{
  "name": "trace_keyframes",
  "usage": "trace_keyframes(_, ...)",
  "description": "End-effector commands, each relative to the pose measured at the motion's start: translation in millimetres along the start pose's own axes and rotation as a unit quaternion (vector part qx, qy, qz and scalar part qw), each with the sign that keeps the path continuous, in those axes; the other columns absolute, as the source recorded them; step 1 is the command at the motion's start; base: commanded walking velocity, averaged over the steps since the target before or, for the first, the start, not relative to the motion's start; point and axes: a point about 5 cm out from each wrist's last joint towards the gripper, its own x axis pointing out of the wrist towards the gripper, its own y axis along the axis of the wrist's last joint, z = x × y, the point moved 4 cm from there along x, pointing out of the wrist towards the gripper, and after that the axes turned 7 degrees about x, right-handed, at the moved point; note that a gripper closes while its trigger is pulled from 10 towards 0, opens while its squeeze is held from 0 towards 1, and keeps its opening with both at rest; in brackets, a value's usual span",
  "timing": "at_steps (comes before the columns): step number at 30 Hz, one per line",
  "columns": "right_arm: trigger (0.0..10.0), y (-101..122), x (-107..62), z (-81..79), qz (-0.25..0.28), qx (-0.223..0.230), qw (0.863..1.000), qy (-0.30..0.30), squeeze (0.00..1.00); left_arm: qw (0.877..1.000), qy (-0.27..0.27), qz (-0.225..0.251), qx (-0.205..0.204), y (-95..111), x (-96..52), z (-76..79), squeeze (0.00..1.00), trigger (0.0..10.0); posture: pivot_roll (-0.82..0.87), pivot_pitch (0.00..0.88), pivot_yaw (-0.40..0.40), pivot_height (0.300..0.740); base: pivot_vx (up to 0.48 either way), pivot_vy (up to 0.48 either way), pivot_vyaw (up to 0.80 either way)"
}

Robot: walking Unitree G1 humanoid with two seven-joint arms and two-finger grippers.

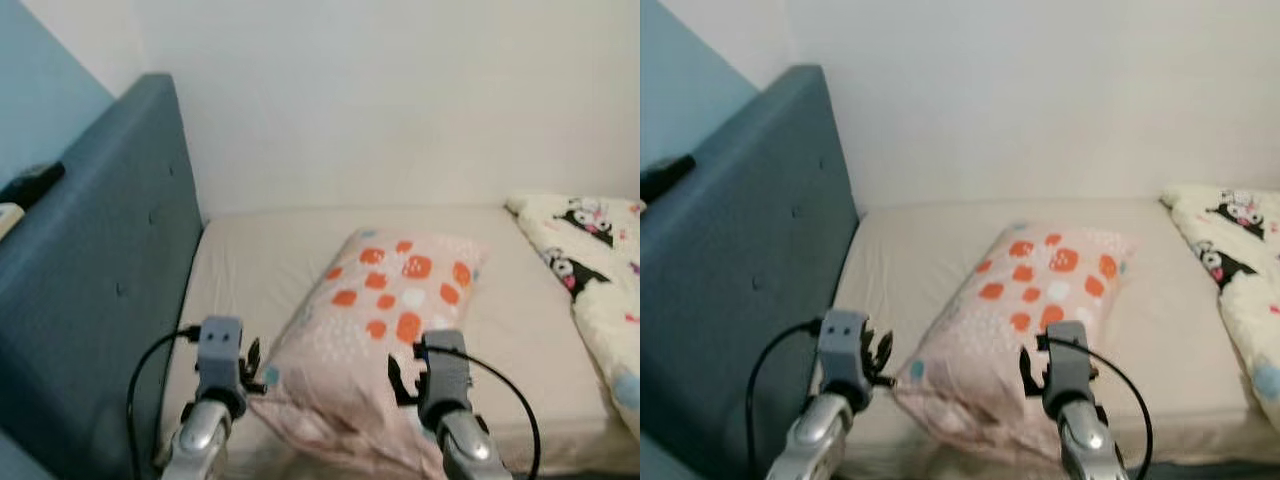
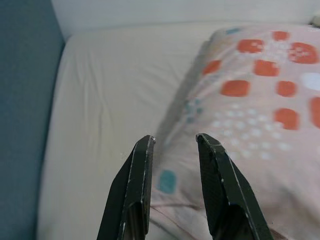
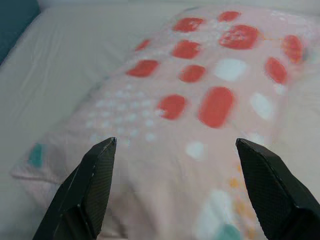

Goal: Clean up the room

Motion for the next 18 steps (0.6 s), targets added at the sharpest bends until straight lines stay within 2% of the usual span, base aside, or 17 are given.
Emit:
trace_keyframes(1,10.0,-4.5,-1.4,7.3,-0.010,-0.006,1.000,-0.011,0.00,1.000,-0.002,-0.004,0.001,-0.9,-0.5,0.2,0.00,10.0,-0.01,0.057,-0.050,0.740,0.398,0.000,0.00)
trace_keyframes(8,10.0,-5.4,-1.3,7.7,-0.012,-0.005,1.000,-0.011,0.00,1.000,0.002,0.002,-0.003,0.9,-0.4,-0.5,0.00,10.0,-0.01,0.057,-0.050,0.740,0.359,0.000,0.00)
trace_keyframes(18,10.0,-3.2,0.8,7.8,-0.010,-0.007,1.000,-0.011,0.00,1.000,0.016,0.001,0.001,0.6,0.0,-6.3,0.00,10.0,-0.01,0.053,-0.050,0.740,0.000,0.000,0.00)
